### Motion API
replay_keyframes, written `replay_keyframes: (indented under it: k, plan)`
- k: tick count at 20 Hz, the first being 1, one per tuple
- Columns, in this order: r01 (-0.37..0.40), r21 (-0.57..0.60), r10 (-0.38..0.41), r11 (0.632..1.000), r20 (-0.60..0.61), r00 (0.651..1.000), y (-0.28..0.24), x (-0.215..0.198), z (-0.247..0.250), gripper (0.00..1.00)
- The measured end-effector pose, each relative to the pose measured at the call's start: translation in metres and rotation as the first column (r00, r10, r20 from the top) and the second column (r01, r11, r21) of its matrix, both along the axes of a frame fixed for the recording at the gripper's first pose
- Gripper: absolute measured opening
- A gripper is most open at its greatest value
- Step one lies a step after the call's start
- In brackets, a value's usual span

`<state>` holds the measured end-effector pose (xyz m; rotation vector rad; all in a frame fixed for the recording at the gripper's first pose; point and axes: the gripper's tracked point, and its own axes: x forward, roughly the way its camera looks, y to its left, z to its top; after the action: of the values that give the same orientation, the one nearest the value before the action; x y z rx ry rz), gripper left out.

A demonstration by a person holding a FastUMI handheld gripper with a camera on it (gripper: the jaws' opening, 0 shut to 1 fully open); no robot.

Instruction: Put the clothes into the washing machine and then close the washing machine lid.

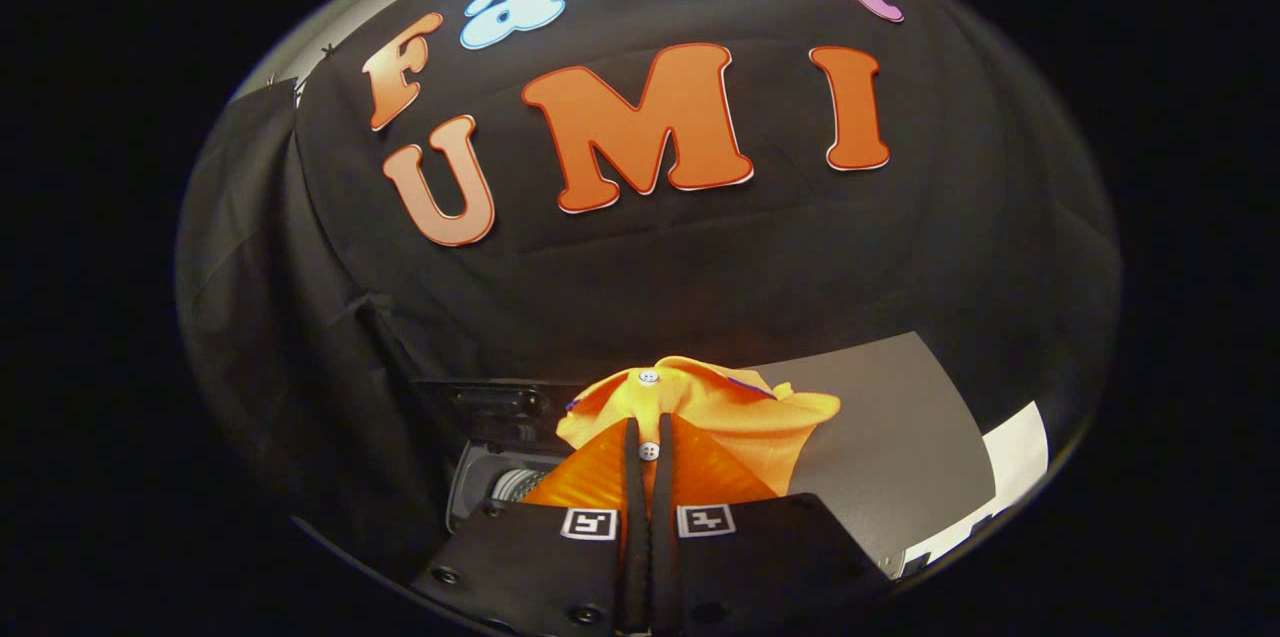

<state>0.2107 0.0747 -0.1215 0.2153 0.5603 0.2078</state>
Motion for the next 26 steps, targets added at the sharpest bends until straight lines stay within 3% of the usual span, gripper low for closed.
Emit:
replay_keyframes:
  k: [13,26]
  plan:
    - [-0.125,0.085,0.121,0.989,0.048,0.991,0.16,-0.027,0.016,0.08]
    - [-0.234,0.125,0.241,0.964,-0.05,0.969,0.297,-0.002,-0.094,0.08]
